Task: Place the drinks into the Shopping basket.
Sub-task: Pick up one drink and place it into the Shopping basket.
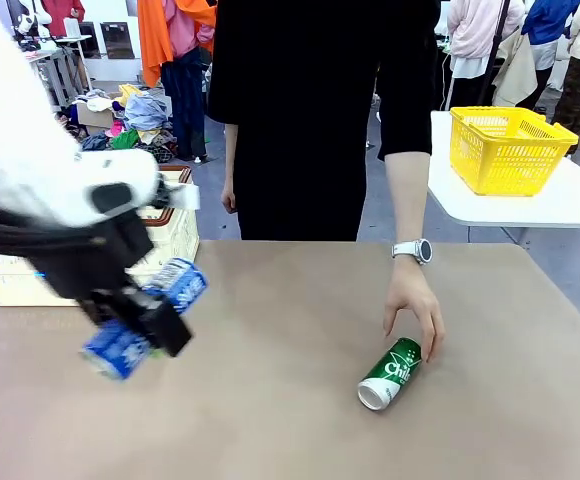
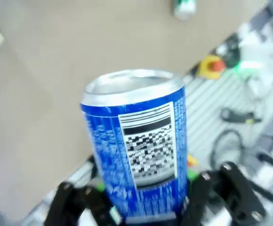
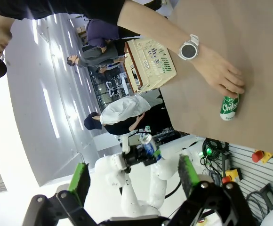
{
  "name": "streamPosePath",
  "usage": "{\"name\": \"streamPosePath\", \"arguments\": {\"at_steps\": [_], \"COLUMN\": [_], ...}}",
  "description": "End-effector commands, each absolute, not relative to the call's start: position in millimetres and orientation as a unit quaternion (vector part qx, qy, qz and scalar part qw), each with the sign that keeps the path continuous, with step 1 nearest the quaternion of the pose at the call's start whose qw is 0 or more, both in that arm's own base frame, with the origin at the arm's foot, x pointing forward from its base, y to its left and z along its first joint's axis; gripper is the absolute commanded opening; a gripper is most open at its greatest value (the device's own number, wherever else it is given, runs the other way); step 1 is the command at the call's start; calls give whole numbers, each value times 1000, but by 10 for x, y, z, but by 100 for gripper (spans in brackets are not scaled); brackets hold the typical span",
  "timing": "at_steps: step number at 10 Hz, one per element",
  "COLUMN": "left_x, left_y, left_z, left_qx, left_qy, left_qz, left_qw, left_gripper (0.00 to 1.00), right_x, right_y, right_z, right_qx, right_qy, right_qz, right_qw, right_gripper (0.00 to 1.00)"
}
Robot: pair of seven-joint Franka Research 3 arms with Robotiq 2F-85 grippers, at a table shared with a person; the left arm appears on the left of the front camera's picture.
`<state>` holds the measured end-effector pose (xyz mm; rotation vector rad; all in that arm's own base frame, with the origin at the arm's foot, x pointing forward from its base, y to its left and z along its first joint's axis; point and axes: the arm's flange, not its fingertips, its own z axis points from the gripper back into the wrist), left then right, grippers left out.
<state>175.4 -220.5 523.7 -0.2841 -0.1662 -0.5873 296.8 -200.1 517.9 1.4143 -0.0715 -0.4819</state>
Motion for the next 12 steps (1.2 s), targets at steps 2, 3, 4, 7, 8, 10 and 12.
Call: {"name": "streamPosePath", "arguments": {"at_steps": [2,3,4,7,8,10,12], "left_x": [1754,1754,1754,2356,2623,3136,3799], "left_y": [-2205,-2205,-2205,-1615,-1317,-665,-148], "left_z": [5237,5237,5237,5716,5874,6194,6162], "left_qx": [-139,-139,-139,-184,-199,-181,-183], "left_qy": [-82,-82,-82,-68,-91,-157,-150], "left_qz": [-288,-288,-288,-192,-160,-59,-22], "left_qw": [944,944,944,962,963,969,971], "left_gripper": [0,0,0,0,0,0,0], "right_x": [2970,2970,2970,2970,2970,2970,2970], "right_y": [-2007,-2007,-2007,-2007,-2007,-2007,-2007], "right_z": [5236,5236,5236,5236,5236,5236,5236], "right_qx": [649,649,649,649,649,649,649], "right_qy": [-32,-32,-32,-32,-32,-32,-32], "right_qz": [-220,-220,-220,-220,-220,-220,-220], "right_qw": [727,727,727,727,727,727,727], "right_gripper": [100,100,100,100,100,100,100]}}
